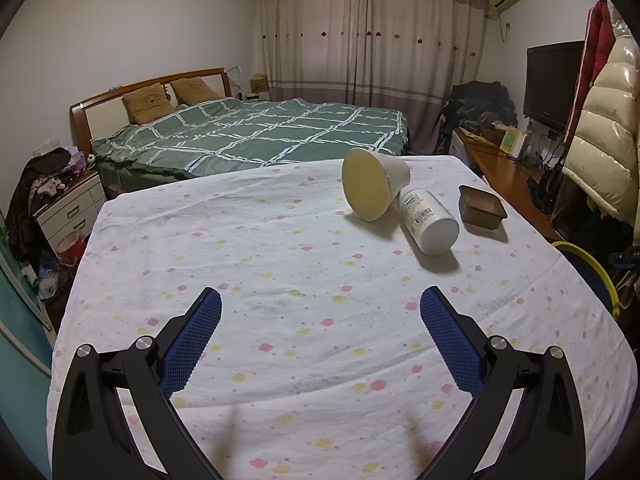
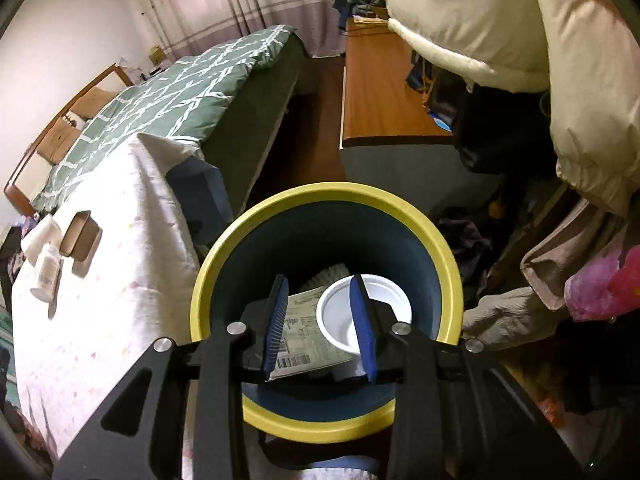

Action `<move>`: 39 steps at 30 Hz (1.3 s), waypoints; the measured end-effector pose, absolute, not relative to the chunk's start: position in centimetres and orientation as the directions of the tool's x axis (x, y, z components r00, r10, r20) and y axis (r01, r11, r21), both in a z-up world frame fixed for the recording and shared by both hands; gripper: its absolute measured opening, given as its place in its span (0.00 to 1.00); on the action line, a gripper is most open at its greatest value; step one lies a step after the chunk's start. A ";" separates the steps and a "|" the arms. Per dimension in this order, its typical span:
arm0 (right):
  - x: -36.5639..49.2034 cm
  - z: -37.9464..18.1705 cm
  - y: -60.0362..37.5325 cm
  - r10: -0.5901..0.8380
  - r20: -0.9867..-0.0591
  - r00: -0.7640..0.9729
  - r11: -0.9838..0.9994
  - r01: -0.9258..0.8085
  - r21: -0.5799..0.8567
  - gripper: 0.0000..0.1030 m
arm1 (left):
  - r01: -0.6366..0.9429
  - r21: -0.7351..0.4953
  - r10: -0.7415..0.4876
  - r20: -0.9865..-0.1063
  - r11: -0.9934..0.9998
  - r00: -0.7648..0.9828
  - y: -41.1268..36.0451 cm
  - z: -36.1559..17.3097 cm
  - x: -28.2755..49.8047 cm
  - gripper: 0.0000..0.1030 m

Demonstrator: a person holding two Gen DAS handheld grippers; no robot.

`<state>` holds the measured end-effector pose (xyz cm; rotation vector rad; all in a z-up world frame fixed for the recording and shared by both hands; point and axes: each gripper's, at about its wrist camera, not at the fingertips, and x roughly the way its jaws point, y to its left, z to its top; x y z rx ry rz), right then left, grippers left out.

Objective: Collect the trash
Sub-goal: 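Drop the white yogurt cup into the yellow bin with the right gripper, then grasp the white supplement bottle with the left gripper and lift it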

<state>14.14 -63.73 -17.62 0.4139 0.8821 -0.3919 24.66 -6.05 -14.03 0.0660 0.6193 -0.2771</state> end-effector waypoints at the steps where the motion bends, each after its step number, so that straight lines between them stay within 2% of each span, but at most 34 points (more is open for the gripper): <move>1: 14.2 -17.5 -63.4 -0.158 -0.800 0.579 0.856 0.484 0.181 0.30 | 0.279 -0.022 -0.239 -0.582 0.960 0.777 -6.1 -14.0 24.6 0.95; 6: 14.3 -17.1 -62.1 -0.140 -0.791 0.595 0.871 0.454 0.188 0.30 | 0.325 -0.032 -0.275 -0.612 0.945 0.741 -7.2 -14.3 24.8 0.95; 15: 14.9 -16.9 -60.9 -0.107 -0.779 0.617 0.892 0.406 0.200 0.31 | 0.400 -0.092 -0.338 -0.721 0.912 0.605 -13.3 -13.2 28.0 0.95; 26: 14.9 -18.2 -61.5 -0.069 -0.789 0.610 0.895 0.388 0.221 0.31 | 0.316 -0.161 -0.303 -0.826 0.935 0.475 -20.1 -15.5 36.1 0.95; 30: 15.2 -18.3 -61.8 -0.066 -0.792 0.607 0.900 0.380 0.216 0.31 | 0.288 -0.143 -0.261 -0.864 0.947 0.430 -21.2 -15.8 38.5 0.95; 36: 15.8 -18.8 -61.8 -0.046 -0.796 0.603 0.903 0.366 0.226 0.31 | 0.274 -0.106 -0.205 -0.910 0.956 0.361 -22.7 -16.8 40.7 0.79; 39: 15.9 -18.9 -61.6 -0.038 -0.797 0.602 0.907 0.356 0.226 0.31 | 0.274 -0.084 -0.184 -0.914 0.958 0.363 -23.2 -16.9 41.7 0.75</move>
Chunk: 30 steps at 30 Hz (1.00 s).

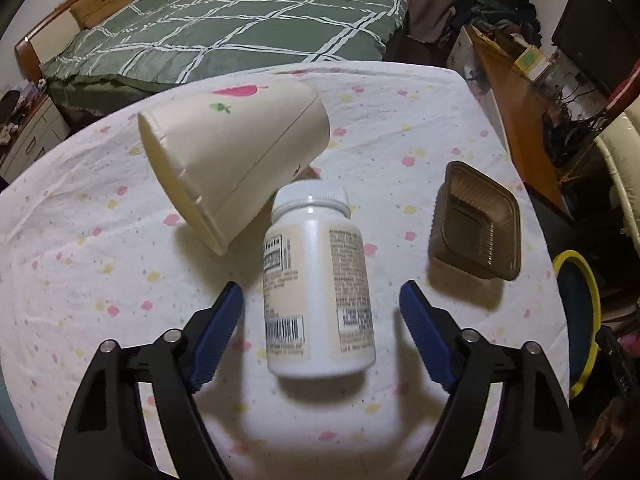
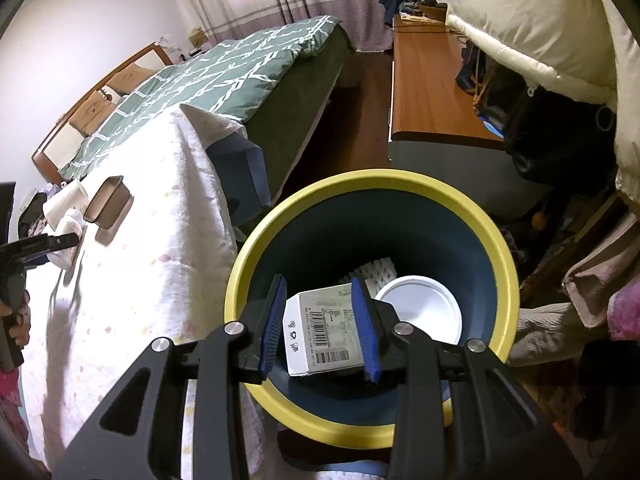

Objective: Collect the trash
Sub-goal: 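Grasp the white supplement bottle with the left gripper and lift it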

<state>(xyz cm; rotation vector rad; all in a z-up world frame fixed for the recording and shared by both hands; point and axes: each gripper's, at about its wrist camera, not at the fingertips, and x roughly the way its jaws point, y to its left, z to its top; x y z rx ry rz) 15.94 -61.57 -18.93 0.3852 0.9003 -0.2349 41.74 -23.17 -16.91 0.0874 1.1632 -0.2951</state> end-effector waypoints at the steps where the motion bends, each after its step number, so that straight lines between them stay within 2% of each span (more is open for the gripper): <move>1: 15.9 -19.0 -61.6 -0.035 -0.798 0.602 0.907 0.355 0.227 0.31 | 0.273 -0.082 -0.182 -0.914 0.958 0.362 -23.3 -16.9 41.9 0.73; 7: 15.9 -19.1 -61.7 -0.034 -0.799 0.600 0.907 0.355 0.228 0.31 | 0.270 -0.077 -0.173 -0.921 0.960 0.350 -23.5 -17.0 42.7 0.56; 9: 15.9 -19.1 -61.7 -0.034 -0.799 0.600 0.907 0.354 0.228 0.31 | 0.269 -0.073 -0.170 -0.919 0.960 0.356 -23.4 -16.9 42.8 0.47; 18: 15.4 -19.0 -61.3 -0.034 -0.798 0.601 0.911 0.347 0.223 0.31 | 0.303 -0.096 -0.212 -0.903 0.948 0.375 -21.7 -16.5 39.4 0.45; 30: 13.5 -18.7 -60.7 -0.035 -0.797 0.603 0.918 0.335 0.213 0.31 | 0.422 -0.114 -0.311 -0.846 0.899 0.434 -19.8 -13.8 28.2 0.45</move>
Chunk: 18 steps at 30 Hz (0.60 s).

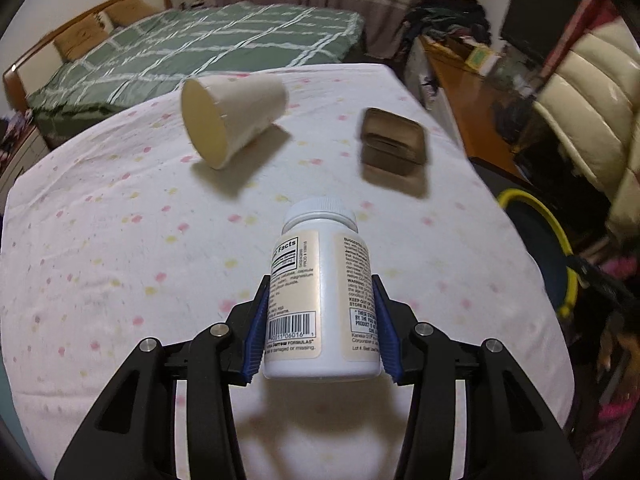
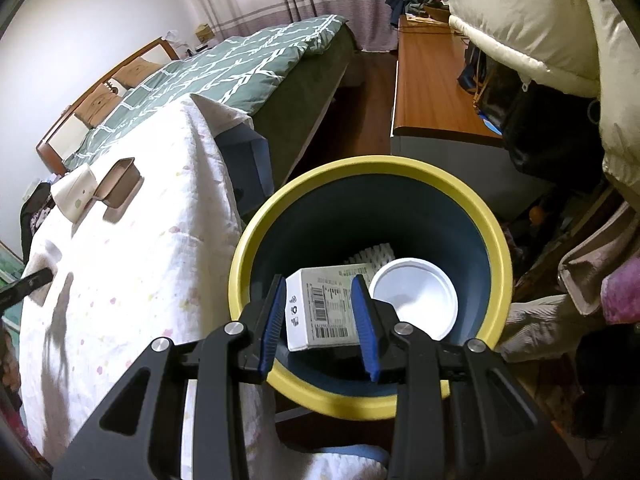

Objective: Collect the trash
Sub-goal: 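Grasp the white supplement bottle with the left gripper and lift it, then carry the white bottle over the yellow bin and open the left gripper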

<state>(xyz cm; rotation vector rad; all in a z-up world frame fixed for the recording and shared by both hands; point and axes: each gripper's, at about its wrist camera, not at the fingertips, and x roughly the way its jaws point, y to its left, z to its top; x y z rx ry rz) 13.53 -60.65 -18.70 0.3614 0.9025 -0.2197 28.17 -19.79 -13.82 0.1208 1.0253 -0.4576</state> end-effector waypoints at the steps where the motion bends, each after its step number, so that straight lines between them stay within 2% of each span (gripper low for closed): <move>1: 13.3 -18.6 -60.6 -0.037 -0.796 0.604 0.918 0.335 0.211 0.31 | 0.441 -0.114 -0.322 -0.842 0.890 0.432 -20.1 -13.5 27.3 0.45; 9: 11.1 -17.3 -61.5 -0.077 -0.780 0.621 0.917 0.351 0.190 0.31 | 0.590 -0.139 -0.422 -0.825 0.795 0.375 -26.2 -10.9 23.3 0.45; 18: 7.7 -16.4 -64.4 -0.143 -0.765 0.628 0.902 0.401 0.161 0.31 | 0.742 -0.137 -0.490 -0.826 0.656 0.280 -38.0 -10.4 20.9 0.45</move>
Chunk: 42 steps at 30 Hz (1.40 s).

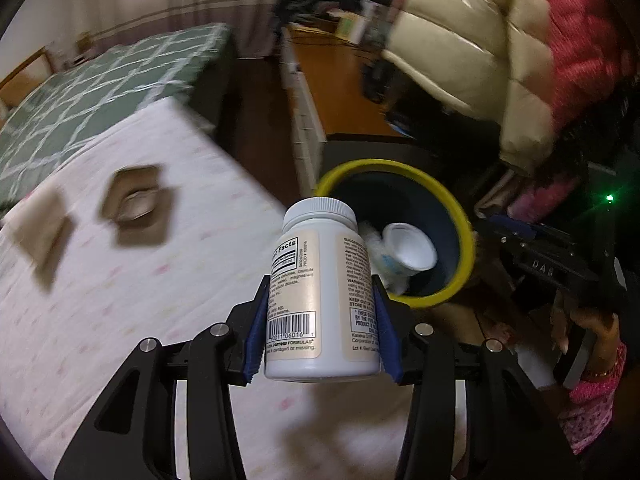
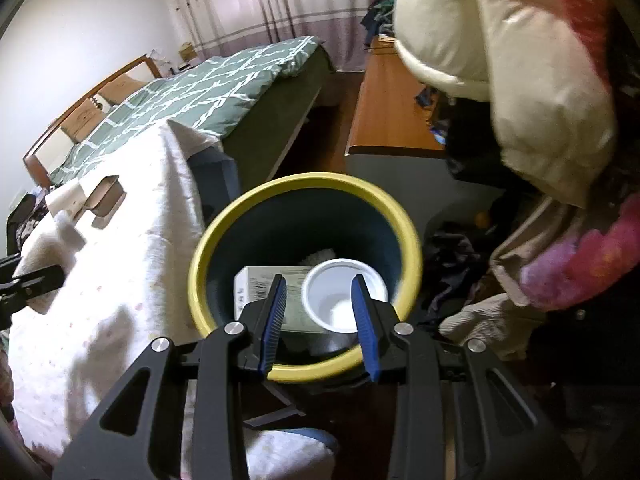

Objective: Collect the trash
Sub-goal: 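Carry the white bottle over the yellow bin and open the left gripper, then grasp the brown foil tray with the right gripper and lift it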

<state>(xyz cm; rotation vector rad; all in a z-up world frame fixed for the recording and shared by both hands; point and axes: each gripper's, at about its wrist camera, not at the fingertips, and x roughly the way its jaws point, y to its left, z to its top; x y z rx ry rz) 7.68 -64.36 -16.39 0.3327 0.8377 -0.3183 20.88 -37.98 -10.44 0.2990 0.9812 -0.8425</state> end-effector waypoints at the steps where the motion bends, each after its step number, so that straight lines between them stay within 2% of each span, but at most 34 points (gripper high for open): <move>1: 7.4 -16.4 -64.7 -0.149 -0.764 0.628 0.899 0.407 0.160 0.31 | 0.757 -0.140 -0.493 -0.830 0.639 0.262 -39.6 -10.7 20.8 0.45; 11: 4.2 -16.5 -68.4 -0.196 -0.763 0.616 0.867 0.472 0.159 0.31 | 0.811 -0.159 -0.485 -0.858 0.564 0.170 -50.6 -15.0 20.9 0.45; 13: 4.0 -16.6 -68.7 -0.199 -0.764 0.614 0.863 0.479 0.160 0.31 | 0.806 -0.152 -0.479 -0.859 0.572 0.178 -51.4 -15.6 21.2 0.59; 14: 3.9 -16.7 -68.8 -0.199 -0.765 0.612 0.862 0.481 0.160 0.31 | 0.800 -0.151 -0.483 -0.855 0.580 0.189 -51.4 -15.6 21.4 0.75; 15: 3.9 -16.8 -68.9 -0.199 -0.766 0.611 0.861 0.482 0.161 0.32 | 0.796 -0.149 -0.491 -0.847 0.587 0.204 -51.0 -15.5 21.6 0.78; 17: 4.0 -16.9 -68.8 -0.194 -0.767 0.611 0.863 0.478 0.162 0.31 | 0.791 -0.149 -0.498 -0.840 0.593 0.215 -50.3 -15.1 21.7 0.78; 21: 4.5 -17.1 -68.3 -0.178 -0.769 0.614 0.871 0.461 0.167 0.32 | 0.769 -0.198 -0.547 -0.806 0.608 0.225 -46.1 -13.3 22.1 0.78; 28: 6.7 -16.5 -65.6 -0.148 -0.765 0.627 0.900 0.407 0.159 0.31 | 0.665 -0.251 -0.605 -0.701 0.704 0.376 -32.0 -9.9 22.7 0.85; 36: 11.5 -14.5 -59.5 -0.086 -0.747 0.659 0.948 0.285 0.142 0.32 | 0.451 -0.148 -0.437 -0.627 0.880 0.645 -15.7 -9.5 24.2 0.87; 38: 13.2 -14.0 -57.1 -0.058 -0.741 0.669 0.962 0.235 0.137 0.36 | 0.402 -0.128 -0.391 -0.611 0.907 0.688 -13.0 -9.8 24.8 0.87; 42: 16.9 -13.1 -52.1 0.004 -0.733 0.680 0.985 0.123 0.120 0.37 | 0.309 -0.108 -0.312 -0.578 0.945 0.754 -8.5 -10.7 25.9 0.87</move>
